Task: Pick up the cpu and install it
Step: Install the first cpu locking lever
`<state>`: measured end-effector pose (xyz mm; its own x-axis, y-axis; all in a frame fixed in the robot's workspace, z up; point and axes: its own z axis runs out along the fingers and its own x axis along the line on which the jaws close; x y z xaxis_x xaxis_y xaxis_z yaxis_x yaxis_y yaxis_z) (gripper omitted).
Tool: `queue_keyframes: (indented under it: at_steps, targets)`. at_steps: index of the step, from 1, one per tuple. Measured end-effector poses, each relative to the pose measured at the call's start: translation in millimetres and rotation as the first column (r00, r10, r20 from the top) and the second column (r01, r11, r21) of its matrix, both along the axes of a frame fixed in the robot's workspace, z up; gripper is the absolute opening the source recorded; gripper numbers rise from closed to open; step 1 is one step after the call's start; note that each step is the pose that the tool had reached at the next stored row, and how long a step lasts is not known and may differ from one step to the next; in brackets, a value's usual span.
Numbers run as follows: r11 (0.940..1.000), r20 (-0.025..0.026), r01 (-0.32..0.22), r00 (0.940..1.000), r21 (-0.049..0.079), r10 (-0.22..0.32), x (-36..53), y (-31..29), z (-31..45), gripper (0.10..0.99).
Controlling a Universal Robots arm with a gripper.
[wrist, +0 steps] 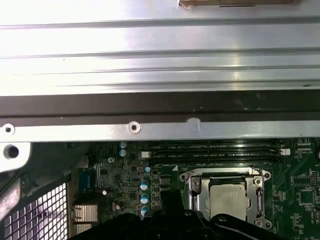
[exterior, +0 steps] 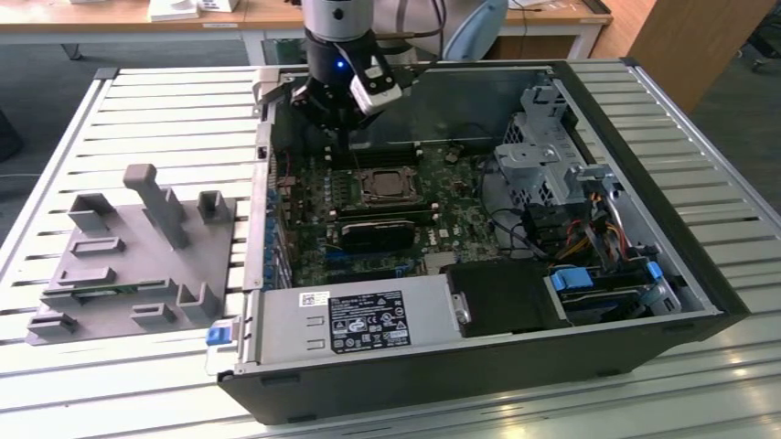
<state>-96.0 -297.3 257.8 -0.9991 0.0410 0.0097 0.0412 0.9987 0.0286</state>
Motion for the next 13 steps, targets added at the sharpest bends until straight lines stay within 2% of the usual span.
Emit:
queue_keyframes:
  at_steps: [7,13]
  targets:
    - [1.0,0.0,0.0,1.0,0.0,0.0,-0.3,7.5,-1.6,0.106]
    - [1.0,-0.0001,-0.003,1.0,0.0,0.003,5.0,9.9,-2.1,0.106]
